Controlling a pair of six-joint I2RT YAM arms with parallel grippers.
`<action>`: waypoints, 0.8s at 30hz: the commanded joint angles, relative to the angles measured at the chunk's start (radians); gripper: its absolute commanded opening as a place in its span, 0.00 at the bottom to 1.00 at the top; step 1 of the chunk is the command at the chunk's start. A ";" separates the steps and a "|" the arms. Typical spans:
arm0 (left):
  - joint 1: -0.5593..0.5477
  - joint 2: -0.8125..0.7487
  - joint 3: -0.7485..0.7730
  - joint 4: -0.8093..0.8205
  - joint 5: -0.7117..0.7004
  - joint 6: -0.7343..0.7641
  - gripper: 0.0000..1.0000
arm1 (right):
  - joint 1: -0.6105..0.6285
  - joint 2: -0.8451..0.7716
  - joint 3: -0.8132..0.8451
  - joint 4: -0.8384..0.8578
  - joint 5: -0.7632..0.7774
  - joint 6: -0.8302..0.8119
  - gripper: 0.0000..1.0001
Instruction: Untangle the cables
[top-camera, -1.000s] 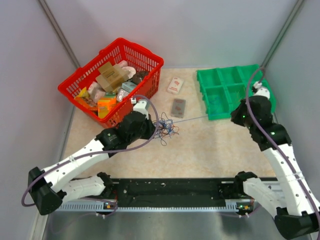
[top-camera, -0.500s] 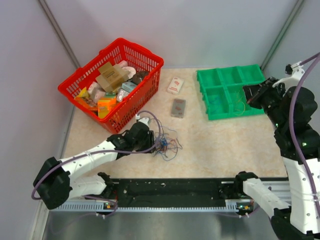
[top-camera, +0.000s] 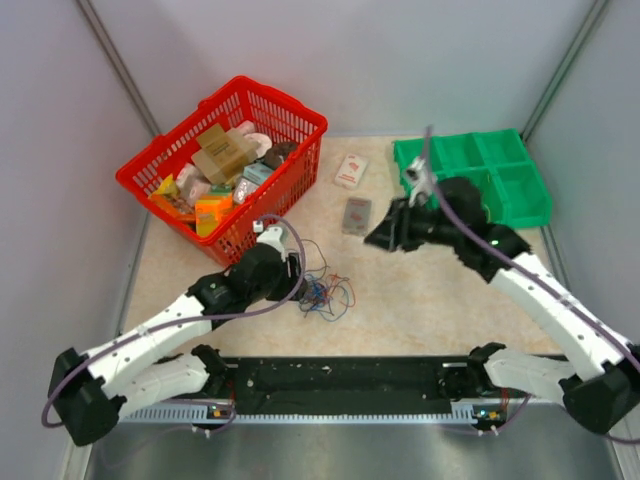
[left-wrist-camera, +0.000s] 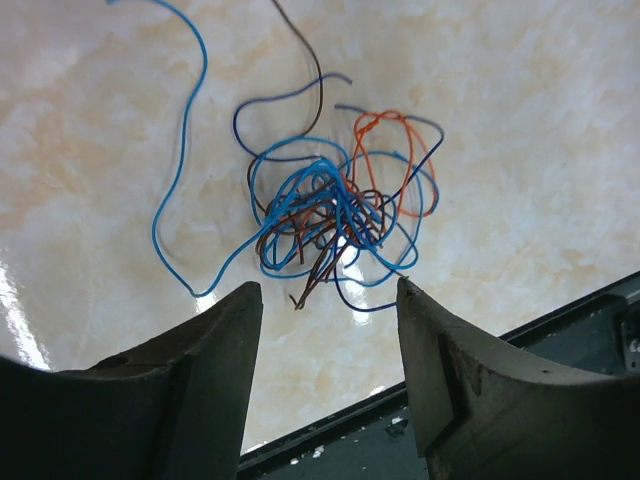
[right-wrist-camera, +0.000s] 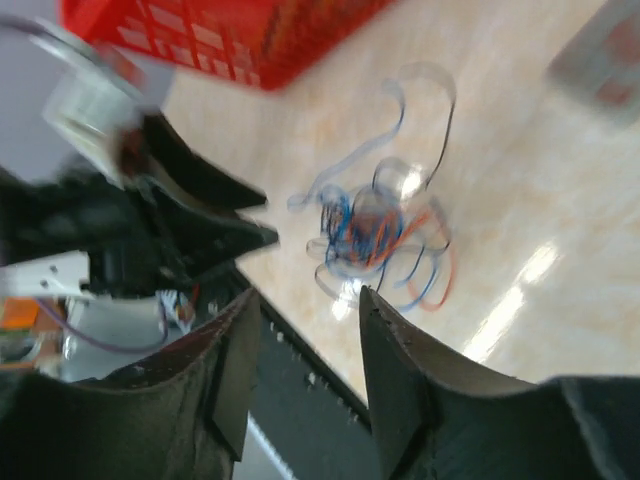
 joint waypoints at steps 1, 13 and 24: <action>0.002 -0.155 0.036 -0.001 -0.126 -0.004 0.61 | 0.170 0.093 -0.147 0.180 0.120 0.137 0.47; 0.003 -0.009 0.041 0.125 0.073 0.010 0.73 | 0.171 0.435 -0.388 0.625 0.051 0.525 0.47; 0.002 0.334 0.147 0.118 0.055 0.027 0.73 | 0.171 0.617 -0.395 0.722 0.042 0.581 0.16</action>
